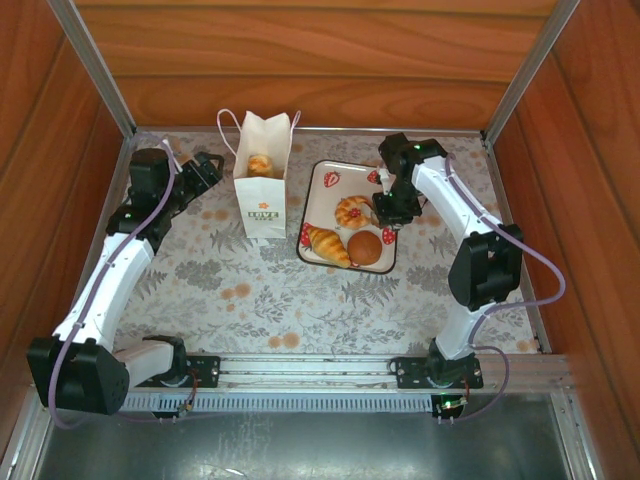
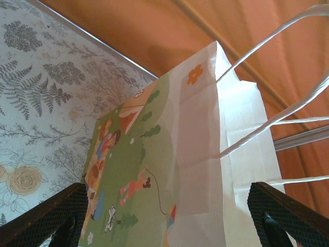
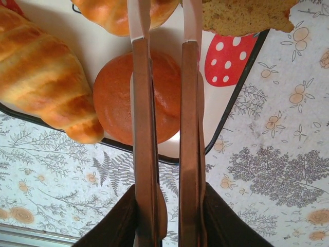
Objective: Place the fake bread into the paper bag
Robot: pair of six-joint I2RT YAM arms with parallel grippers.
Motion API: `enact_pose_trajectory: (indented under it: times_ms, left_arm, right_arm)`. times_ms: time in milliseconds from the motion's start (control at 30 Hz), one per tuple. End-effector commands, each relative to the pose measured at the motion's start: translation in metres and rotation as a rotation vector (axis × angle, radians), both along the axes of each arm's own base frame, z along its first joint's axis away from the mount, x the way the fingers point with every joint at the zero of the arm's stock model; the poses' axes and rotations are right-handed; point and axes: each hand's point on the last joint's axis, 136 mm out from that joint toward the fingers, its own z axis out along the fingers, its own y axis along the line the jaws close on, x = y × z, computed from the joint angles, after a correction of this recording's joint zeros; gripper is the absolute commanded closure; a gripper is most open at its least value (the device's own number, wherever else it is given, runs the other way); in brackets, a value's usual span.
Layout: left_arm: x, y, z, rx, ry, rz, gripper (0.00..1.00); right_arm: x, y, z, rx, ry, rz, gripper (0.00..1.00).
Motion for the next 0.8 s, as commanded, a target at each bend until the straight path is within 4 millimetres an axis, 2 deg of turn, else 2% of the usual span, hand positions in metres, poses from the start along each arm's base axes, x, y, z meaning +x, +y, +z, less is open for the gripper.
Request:
enact_pose_trajectory:
  times_ms: [0, 233, 300, 467, 600, 767]
  left_arm:
    - [-0.005, 0.005, 0.002, 0.000, -0.008, 0.013, 0.14]
    - [-0.007, -0.003, 0.021, -0.044, -0.042, -0.022, 0.14]
    - [-0.007, -0.008, 0.027, -0.069, -0.054, -0.044, 0.15]
    - [0.000, -0.022, 0.039, -0.131, -0.068, -0.105, 0.26]
    - [0.012, -0.033, 0.035, -0.148, -0.036, -0.142, 0.28]
    - [0.027, -0.048, 0.026, -0.163, 0.005, -0.192, 0.32]
  right_arm:
    - [0.003, -0.002, 0.024, -0.002, -0.079, 0.005, 0.78]
    - [0.008, -0.007, 0.061, 0.003, -0.215, -0.003, 0.81]
    - [0.006, -0.007, 0.085, 0.032, -0.291, -0.003, 0.81]
    - [0.008, -0.002, 0.135, 0.086, -0.462, 0.011, 0.81]
    - [0.011, 0.005, 0.186, 0.143, -0.631, 0.026, 0.82]
    - [0.006, 0.028, 0.240, 0.217, -0.786, 0.079, 0.82]
